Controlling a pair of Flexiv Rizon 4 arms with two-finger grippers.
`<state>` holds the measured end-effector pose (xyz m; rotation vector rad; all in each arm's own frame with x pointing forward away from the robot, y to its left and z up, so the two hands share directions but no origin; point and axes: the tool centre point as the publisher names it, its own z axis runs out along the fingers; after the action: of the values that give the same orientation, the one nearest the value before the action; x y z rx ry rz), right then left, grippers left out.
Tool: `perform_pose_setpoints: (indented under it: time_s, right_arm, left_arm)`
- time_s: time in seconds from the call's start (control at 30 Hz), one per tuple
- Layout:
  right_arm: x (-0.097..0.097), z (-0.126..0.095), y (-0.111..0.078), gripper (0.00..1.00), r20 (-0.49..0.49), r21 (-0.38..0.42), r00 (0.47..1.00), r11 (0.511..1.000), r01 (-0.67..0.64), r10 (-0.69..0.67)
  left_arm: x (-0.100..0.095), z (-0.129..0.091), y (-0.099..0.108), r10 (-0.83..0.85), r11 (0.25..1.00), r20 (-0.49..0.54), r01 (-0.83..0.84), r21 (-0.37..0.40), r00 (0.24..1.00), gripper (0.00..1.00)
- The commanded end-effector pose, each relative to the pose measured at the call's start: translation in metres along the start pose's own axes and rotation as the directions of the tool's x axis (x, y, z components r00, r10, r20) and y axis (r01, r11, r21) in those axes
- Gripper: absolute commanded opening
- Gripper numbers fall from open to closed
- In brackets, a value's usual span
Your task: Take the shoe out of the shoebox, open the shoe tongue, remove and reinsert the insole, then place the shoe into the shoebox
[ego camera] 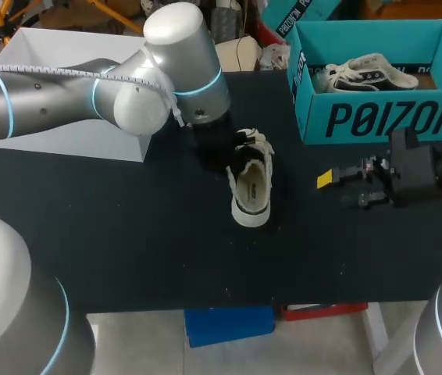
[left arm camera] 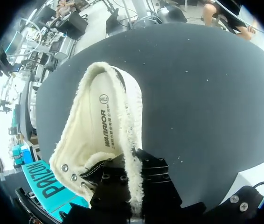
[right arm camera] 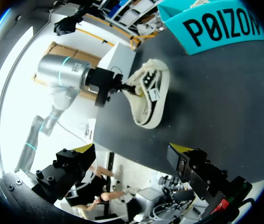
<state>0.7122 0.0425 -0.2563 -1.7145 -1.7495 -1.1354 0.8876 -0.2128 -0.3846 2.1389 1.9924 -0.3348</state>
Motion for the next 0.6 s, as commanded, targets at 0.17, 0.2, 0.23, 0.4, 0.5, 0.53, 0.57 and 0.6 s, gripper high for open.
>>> perform_pose_setpoints:
  time_s: [0.17, 0.2, 0.23, 0.4, 0.5, 0.53, 0.57, 0.6]
  right_arm:
    - [0.0, 0.0, 0.001, 1.0, 0.001, 0.001, 1.0, 1.0, -0.001, 0.001]
    - [0.0, 0.0, 0.001, 1.0, 0.001, 0.001, 1.0, 1.0, -0.001, 0.001]
    - [0.0, 0.0, 0.001, 1.0, 0.001, 0.001, 1.0, 1.0, -0.001, 0.001]
    - [0.0, 0.0, 0.001, 1.0, 0.001, 0.001, 1.0, 1.0, -0.001, 0.001]
    - [0.0, 0.0, 0.001, 1.0, 0.001, 0.001, 1.0, 1.0, -0.001, 0.001]
    - [0.0, 0.0, 0.001, 1.0, 0.001, 0.001, 1.0, 1.0, -0.001, 0.001]
    - [0.0, 0.0, 0.001, 1.0, 0.001, 0.001, 1.0, 1.0, -0.001, 0.001]
    - [0.0, 0.0, 0.001, 1.0, 0.001, 0.001, 1.0, 1.0, -0.001, 0.001]
  left_arm:
    - [-0.012, -0.084, -0.013, -0.032, 0.998, 0.054, 0.035, -0.044, 0.998, 0.0]
    - [-0.015, -0.095, -0.013, -0.048, 0.997, 0.063, 0.052, -0.055, 0.997, 0.0]
    - [-0.017, -0.106, -0.012, -0.068, 0.995, 0.071, 0.073, -0.069, 0.995, 0.0]
    - [-0.019, -0.161, -0.011, -0.188, 0.966, 0.103, 0.203, -0.162, 0.977, 0.0]
    - [-0.012, -0.19, -0.009, -0.27, 0.93, 0.129, 0.293, -0.221, 0.954, 0.0]
    - [-0.008, -0.199, -0.008, -0.293, 0.919, 0.145, 0.32, -0.232, 0.945, 0.0]
    - [-0.005, -0.206, -0.007, -0.319, 0.906, 0.16, 0.35, -0.239, 0.934, 0.0]
    - [0.0, -0.214, -0.006, -0.34, 0.892, 0.17, 0.374, -0.252, 0.925, 0.0]
